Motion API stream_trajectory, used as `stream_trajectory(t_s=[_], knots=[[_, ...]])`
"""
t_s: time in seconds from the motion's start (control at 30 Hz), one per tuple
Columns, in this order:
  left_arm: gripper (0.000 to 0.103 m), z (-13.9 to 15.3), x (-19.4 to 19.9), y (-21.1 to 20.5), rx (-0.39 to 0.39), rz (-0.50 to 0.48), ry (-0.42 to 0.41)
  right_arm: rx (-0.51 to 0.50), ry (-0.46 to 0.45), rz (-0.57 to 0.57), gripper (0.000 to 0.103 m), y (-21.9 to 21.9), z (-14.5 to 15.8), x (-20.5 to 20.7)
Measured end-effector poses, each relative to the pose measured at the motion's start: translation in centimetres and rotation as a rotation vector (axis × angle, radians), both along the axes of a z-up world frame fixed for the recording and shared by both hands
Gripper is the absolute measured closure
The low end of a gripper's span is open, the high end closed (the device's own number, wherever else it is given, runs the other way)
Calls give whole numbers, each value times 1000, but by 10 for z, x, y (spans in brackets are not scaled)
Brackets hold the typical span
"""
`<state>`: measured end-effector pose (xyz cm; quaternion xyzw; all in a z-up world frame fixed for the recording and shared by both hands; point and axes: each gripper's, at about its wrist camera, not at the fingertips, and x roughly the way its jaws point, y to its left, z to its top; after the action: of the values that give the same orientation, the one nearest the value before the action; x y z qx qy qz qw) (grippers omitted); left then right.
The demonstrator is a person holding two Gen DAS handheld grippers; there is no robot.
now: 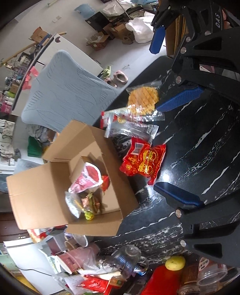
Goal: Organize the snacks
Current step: 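Move both grippers back toward the snacks on the table, then grasp the red chip bag with the left gripper while the right grasps the waffle packet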
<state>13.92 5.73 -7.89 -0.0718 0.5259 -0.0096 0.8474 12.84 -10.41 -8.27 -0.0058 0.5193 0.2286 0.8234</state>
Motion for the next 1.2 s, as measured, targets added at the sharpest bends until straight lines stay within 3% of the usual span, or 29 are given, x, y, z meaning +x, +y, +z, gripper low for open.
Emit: stream_trajectory(t_s=[0.43, 0.73, 0.9, 0.93, 0.97, 1.2], knots=[[24, -66, 40, 15, 28, 12, 134, -9, 130, -31, 20, 4, -50, 35], [24, -99, 60, 17, 43, 0, 179, -38, 138, -46, 20, 4, -70, 58], [24, -112, 68, 16, 67, -16, 202, -43, 128, -86, 11, 2, -77, 70], [24, -114, 69, 16, 73, -20, 202, -50, 136, -87, 2, 3, -80, 73], [24, -116, 70, 15, 74, -25, 203, -69, 153, -89, 0, 3, -83, 76], [24, -131, 81, 8, 86, -66, 225, -101, 127, -99, 0, 4, -94, 87]])
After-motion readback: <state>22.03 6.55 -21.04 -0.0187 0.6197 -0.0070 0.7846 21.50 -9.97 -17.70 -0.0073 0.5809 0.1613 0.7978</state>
